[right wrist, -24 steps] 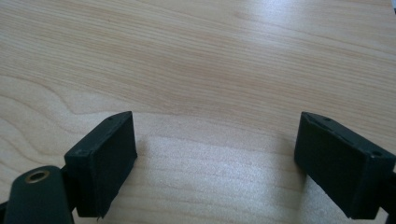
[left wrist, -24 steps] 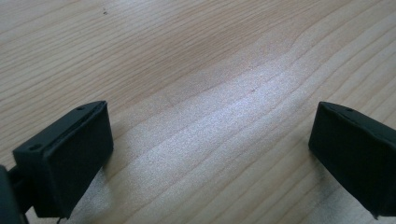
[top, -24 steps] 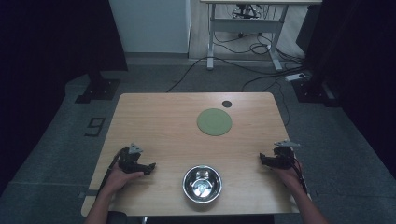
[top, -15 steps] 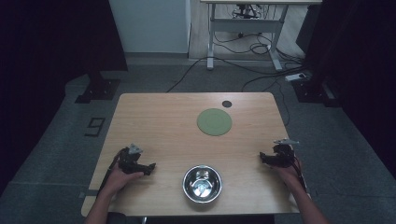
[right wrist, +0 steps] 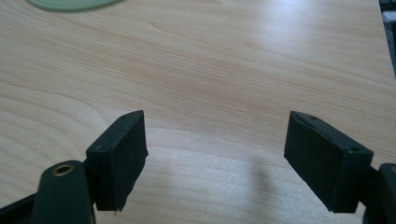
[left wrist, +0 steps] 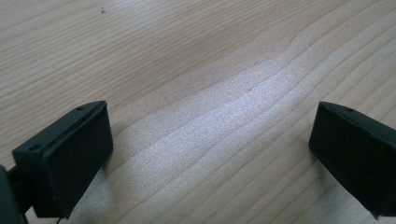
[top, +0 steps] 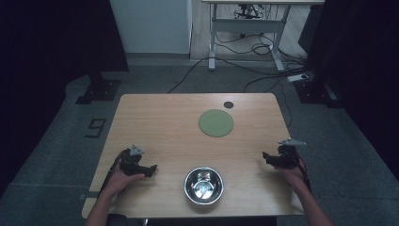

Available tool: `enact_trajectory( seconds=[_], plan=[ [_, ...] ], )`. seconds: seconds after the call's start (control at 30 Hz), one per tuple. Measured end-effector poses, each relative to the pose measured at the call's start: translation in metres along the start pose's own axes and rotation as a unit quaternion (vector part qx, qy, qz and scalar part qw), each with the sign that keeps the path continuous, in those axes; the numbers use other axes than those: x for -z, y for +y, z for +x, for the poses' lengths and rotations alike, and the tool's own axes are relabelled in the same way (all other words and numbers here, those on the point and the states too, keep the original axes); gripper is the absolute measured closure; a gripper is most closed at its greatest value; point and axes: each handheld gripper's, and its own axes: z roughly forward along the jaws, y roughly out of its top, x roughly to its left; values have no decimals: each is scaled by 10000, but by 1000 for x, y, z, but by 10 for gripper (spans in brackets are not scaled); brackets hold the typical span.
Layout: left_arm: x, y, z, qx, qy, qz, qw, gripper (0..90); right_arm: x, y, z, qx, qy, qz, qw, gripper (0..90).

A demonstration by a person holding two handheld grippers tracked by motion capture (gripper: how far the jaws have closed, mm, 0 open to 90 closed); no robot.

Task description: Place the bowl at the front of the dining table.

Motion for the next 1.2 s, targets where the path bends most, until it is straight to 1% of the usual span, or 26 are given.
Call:
enact_trajectory(
  seconds=[0.2,0.27,0.37,0.43,0.47,0.5,0.53,0.6,0.73,0.8,1.0,1.03,1.2],
  plan=[
    [0,0,-1,-2,-6,-2,10000,0,13,3,8,29,291,-198,9994,228],
    [0,1,-1,-4,-7,1,10000,0,14,3,9,21,327,-213,9992,230],
    [-1,1,-1,-9,-5,4,10000,0,17,4,13,37,517,-238,9984,239],
    [-1,1,-1,-9,-4,3,10000,0,18,5,15,57,591,-231,9980,240],
    [-1,1,-1,-10,-3,4,10000,0,20,5,19,73,670,-249,9974,242],
    [-1,1,-1,-8,-2,2,10000,0,20,5,19,73,670,-249,9974,242],
    [-1,1,-1,-8,-3,4,10000,0,21,6,23,103,751,-262,9968,242],
    [-1,1,-1,-8,-5,3,10000,0,22,6,25,125,789,-261,9965,242],
    [-1,1,-1,-13,-7,7,10000,0,25,8,36,211,982,-290,9945,242],
    [-1,1,-2,-11,-6,6,10000,0,26,8,38,225,1006,-289,9943,242],
    [-1,1,-2,-11,-10,5,10000,0,28,9,51,314,1210,-288,9917,243],
    [-1,1,-2,-11,-10,5,10000,0,28,9,51,314,1210,-288,9917,243],
    [-1,1,-2,-11,-9,5,10000,0,30,11,61,366,1403,-273,9891,243]
  ],
)
